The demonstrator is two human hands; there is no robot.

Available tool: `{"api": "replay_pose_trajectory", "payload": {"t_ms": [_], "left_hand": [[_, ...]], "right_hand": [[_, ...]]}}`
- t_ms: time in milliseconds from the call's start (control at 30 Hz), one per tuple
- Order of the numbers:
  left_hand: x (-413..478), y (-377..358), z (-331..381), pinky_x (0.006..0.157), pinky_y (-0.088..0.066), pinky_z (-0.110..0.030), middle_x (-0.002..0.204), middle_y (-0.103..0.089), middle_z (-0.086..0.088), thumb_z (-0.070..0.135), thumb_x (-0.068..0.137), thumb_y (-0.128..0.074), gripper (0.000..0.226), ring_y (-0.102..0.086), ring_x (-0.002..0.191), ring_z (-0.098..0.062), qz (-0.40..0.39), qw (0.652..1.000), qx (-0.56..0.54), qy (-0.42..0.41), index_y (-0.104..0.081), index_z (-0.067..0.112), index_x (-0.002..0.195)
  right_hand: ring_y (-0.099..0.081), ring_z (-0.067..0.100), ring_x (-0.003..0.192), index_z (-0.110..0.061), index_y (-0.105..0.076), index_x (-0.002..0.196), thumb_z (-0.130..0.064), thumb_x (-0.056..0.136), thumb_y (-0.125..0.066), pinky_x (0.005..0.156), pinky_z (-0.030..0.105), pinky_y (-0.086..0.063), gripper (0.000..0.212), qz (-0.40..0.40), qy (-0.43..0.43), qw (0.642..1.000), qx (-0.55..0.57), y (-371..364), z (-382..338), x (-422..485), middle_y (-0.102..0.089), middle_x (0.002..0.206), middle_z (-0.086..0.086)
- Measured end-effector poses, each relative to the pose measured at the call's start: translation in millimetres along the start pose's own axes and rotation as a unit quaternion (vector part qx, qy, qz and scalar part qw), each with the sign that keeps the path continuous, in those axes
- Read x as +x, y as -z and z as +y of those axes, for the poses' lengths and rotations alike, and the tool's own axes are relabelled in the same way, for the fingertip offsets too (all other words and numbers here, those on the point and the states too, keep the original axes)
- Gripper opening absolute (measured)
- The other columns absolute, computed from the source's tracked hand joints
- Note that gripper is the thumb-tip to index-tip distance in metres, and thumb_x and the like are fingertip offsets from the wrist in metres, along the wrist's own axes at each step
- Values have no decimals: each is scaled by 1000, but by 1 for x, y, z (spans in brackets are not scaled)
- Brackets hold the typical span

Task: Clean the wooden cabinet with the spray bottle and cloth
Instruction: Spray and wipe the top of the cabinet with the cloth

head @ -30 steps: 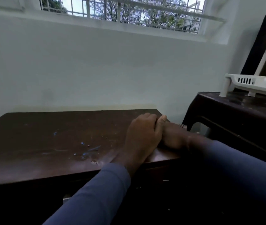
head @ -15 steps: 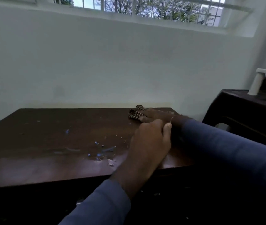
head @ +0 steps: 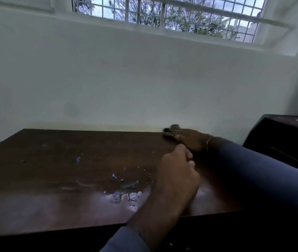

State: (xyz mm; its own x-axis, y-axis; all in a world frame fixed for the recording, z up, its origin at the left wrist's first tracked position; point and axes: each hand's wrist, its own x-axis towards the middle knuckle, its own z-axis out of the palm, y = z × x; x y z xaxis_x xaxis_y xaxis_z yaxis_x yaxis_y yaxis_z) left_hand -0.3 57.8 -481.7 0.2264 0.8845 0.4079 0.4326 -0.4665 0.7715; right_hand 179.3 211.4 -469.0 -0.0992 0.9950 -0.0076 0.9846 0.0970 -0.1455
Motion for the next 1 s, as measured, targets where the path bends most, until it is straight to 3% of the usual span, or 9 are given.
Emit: {"api": "replay_pose_trajectory", "payload": {"t_ms": [100, 267, 367, 533, 700, 767, 833, 933, 1000], "left_hand": [[-2, 1, -2, 79, -50, -33, 93, -69, -5, 5, 84, -53, 24, -64, 90, -23, -20, 1000, 7, -10, -58, 22, 101], [2, -3, -6, 81, -51, -33, 92, -67, 0, 13, 86, -55, 14, -63, 90, -20, -39, 999, 29, 6, -58, 24, 94], [-1, -1, -1, 83, -48, -32, 96, -66, 1, 19, 90, -54, 9, -61, 94, -19, -31, 998, 59, -17, -59, 22, 97], [6, -1, -1, 84, -46, -30, 100, -67, 0, 22, 90, -54, 11, -62, 98, -21, -21, 998, 67, 5, -57, 22, 100], [-1, -1, 3, 83, -51, -33, 99, -68, -3, 18, 88, -54, 13, -64, 94, -24, -28, 997, 69, 9, -58, 22, 100], [2, -2, 1, 85, -52, -34, 100, -68, -4, 17, 87, -54, 14, -64, 95, -25, -29, 998, 55, 9, -59, 20, 100], [6, -2, -2, 86, -50, -32, 103, -67, -4, 16, 88, -53, 15, -63, 98, -24, -21, 998, 55, 14, -60, 20, 100], [4, -2, 0, 84, -47, -32, 102, -69, -5, 11, 89, -49, 18, -63, 99, -26, -11, 998, 57, 3, -62, 18, 100], [3, 1, 1, 84, -47, -33, 102, -69, -8, 8, 88, -47, 20, -63, 99, -28, -1, 999, 44, 4, -62, 17, 99]], "right_hand": [[-22, 19, 146, -34, -19, 153, -68, 92, -14, 120, 34, -16, 70, 10, -18, 999, -35, 6, -25, -10, -15, 162, -4], [-22, 4, 140, -38, -32, 147, -47, 103, -30, 114, 20, -11, 45, 14, 61, 998, -9, 1, -4, -30, -23, 148, -21], [-7, 17, 149, -31, -18, 153, -45, 104, -22, 121, 29, -4, 51, 24, -46, 999, -8, 6, 19, -7, -9, 162, -2], [-21, 1, 137, -18, -33, 149, -26, 105, -36, 105, 7, -6, 45, 33, 83, 995, -43, -5, 6, -30, -26, 150, -10], [-2, 4, 144, -25, -12, 154, -46, 103, -23, 120, 26, -1, 56, 19, 35, 998, -58, 2, -3, -18, 3, 156, -10], [-9, 1, 138, -22, -22, 153, -37, 105, -32, 114, 16, -5, 51, 14, 122, 990, -66, -5, -17, -27, -6, 147, -16], [-26, 16, 143, -17, -36, 148, -30, 105, -38, 110, 20, -20, 45, 1, 138, 988, -70, -5, -16, -33, -28, 152, -5], [-26, 32, 143, -32, -19, 153, -72, 92, -9, 117, 38, -21, 74, -1, -44, 988, -147, 12, 5, -12, -22, 159, 1], [-21, 33, 145, -30, -17, 153, -72, 91, -8, 118, 45, -18, 75, -2, -37, 983, -179, 8, -5, -4, -17, 161, 5]]}}
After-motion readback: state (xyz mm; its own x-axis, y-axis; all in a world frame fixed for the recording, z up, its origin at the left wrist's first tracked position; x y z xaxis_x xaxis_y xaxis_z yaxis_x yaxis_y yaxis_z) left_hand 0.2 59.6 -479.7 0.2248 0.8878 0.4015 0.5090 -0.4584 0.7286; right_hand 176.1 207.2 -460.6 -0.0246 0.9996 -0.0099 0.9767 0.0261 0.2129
